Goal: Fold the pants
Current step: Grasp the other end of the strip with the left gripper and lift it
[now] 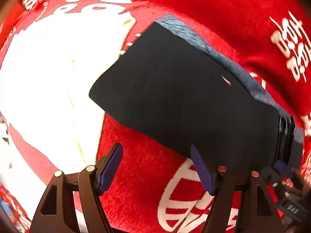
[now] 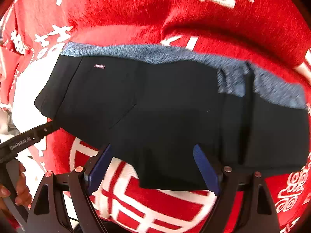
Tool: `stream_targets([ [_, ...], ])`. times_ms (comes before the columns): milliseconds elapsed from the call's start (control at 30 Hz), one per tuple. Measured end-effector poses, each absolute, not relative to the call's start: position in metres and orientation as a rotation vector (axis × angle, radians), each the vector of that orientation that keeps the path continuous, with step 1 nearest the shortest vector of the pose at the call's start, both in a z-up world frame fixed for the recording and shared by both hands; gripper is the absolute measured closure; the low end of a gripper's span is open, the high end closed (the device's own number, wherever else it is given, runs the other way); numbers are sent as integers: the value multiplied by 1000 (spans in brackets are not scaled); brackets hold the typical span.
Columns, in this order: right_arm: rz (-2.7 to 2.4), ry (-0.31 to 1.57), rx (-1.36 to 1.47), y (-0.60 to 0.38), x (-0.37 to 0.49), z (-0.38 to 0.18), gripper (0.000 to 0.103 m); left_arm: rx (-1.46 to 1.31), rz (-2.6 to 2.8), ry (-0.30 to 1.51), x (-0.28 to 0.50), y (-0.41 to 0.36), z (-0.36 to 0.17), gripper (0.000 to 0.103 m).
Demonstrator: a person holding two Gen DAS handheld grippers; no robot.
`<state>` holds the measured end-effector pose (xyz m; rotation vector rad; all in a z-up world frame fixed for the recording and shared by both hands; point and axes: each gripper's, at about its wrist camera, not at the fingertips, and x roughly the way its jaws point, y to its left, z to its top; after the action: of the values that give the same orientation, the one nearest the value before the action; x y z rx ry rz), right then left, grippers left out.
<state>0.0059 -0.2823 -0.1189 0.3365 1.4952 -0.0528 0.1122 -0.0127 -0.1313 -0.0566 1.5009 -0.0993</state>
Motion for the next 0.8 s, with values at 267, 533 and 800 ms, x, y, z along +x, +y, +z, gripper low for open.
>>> stream_targets([
  [267,-48,1532,301,-274,-2,-142,8,-91,-106,1527,112,-3,-145,30],
  [533,-33,1530,307,-265,-3,-148,1,-108,-119,1528,116,-18,-152,30],
  [800,-4,1543,290,-265,3,-150,1,-188,-158,1520,131,-27,-161,30],
])
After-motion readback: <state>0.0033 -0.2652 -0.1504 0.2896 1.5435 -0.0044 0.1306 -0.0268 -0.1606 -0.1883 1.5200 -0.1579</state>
